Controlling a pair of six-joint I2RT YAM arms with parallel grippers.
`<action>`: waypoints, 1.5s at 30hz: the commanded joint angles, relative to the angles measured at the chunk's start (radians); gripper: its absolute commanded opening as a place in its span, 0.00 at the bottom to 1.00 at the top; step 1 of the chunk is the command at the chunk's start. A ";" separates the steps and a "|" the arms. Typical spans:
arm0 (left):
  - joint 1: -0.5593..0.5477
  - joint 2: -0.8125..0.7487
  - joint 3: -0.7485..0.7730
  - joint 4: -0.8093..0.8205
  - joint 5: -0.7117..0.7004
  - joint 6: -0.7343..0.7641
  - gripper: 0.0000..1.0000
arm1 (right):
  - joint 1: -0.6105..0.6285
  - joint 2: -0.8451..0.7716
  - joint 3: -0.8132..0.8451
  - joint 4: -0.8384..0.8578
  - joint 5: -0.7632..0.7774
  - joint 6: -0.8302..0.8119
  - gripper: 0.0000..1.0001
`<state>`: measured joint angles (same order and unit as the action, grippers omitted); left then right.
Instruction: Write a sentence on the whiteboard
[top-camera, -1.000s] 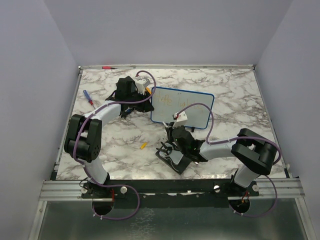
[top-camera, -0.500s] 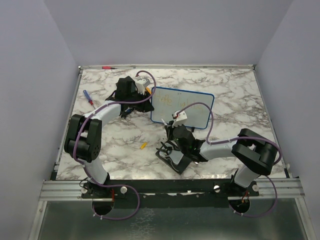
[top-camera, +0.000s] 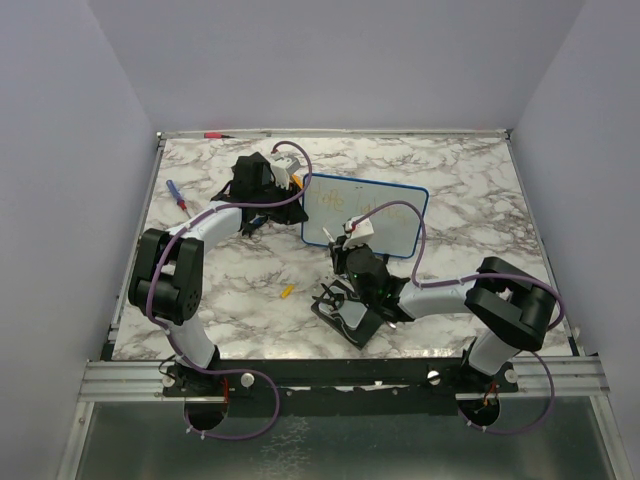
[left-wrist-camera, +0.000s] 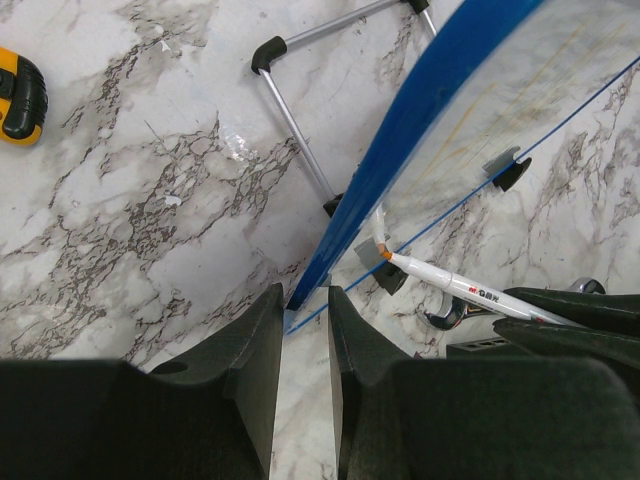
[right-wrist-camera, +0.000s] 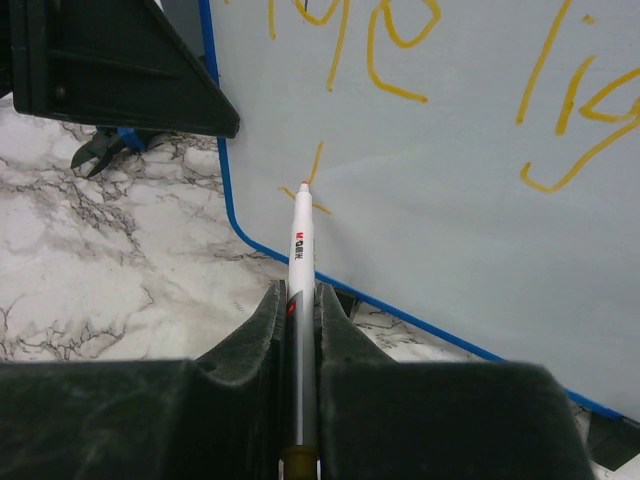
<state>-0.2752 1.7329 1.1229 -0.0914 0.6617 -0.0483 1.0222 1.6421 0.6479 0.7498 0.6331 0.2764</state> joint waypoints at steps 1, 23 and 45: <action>-0.004 -0.006 0.018 0.019 -0.013 0.004 0.25 | 0.009 -0.024 0.023 0.044 0.056 -0.030 0.00; -0.004 -0.008 0.020 0.019 -0.013 0.004 0.25 | 0.007 0.003 -0.001 -0.048 0.019 0.061 0.00; -0.004 -0.007 0.018 0.019 -0.013 0.004 0.25 | 0.009 0.028 -0.004 -0.140 -0.008 0.145 0.00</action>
<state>-0.2752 1.7329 1.1229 -0.0914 0.6613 -0.0486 1.0222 1.6554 0.6518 0.6510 0.6163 0.3927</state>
